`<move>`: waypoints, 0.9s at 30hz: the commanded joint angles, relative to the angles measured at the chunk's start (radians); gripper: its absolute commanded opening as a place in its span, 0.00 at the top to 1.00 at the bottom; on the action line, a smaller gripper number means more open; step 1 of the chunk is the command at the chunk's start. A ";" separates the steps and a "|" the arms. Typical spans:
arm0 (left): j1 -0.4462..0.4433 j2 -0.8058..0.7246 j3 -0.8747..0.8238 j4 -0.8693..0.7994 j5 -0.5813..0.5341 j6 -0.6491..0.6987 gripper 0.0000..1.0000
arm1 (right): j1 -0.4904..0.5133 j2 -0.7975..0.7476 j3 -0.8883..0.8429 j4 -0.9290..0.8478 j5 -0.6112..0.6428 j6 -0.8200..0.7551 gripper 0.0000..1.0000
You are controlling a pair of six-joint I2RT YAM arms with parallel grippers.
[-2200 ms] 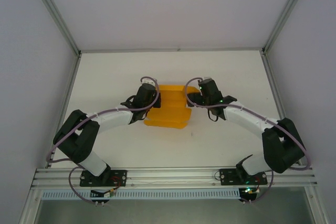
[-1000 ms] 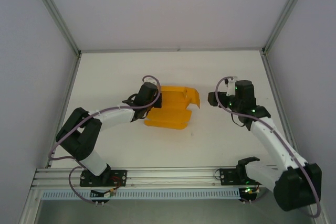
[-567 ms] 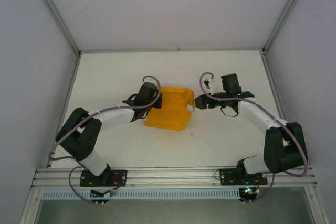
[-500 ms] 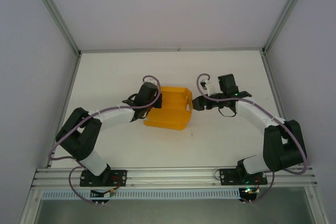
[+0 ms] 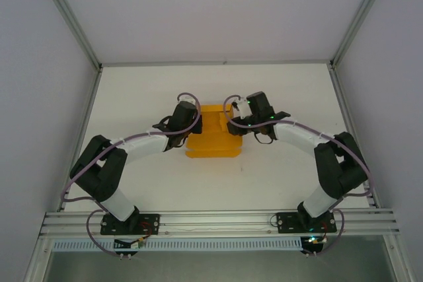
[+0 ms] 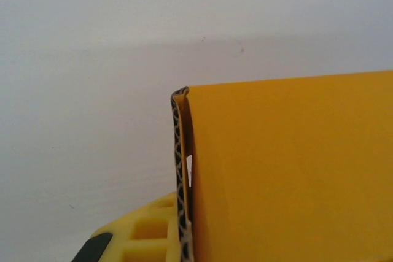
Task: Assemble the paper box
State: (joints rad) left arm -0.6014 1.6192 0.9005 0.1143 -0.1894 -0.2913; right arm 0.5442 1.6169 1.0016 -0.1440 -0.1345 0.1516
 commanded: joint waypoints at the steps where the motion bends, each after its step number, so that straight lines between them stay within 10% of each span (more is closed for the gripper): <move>1: -0.018 -0.005 0.035 -0.011 0.035 -0.011 1.00 | 0.074 0.050 0.058 0.069 0.536 0.165 0.67; 16: -0.048 0.037 0.097 -0.099 -0.050 -0.086 1.00 | 0.148 0.204 0.158 0.035 1.047 0.405 1.00; 27: -0.045 0.160 0.250 -0.474 -0.502 -0.450 1.00 | 0.145 0.199 0.171 -0.026 1.053 0.513 1.00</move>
State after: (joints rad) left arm -0.6769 1.7489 1.1530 -0.1101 -0.4267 -0.5575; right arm 0.7208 1.8275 1.1675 -0.1242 0.7513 0.5694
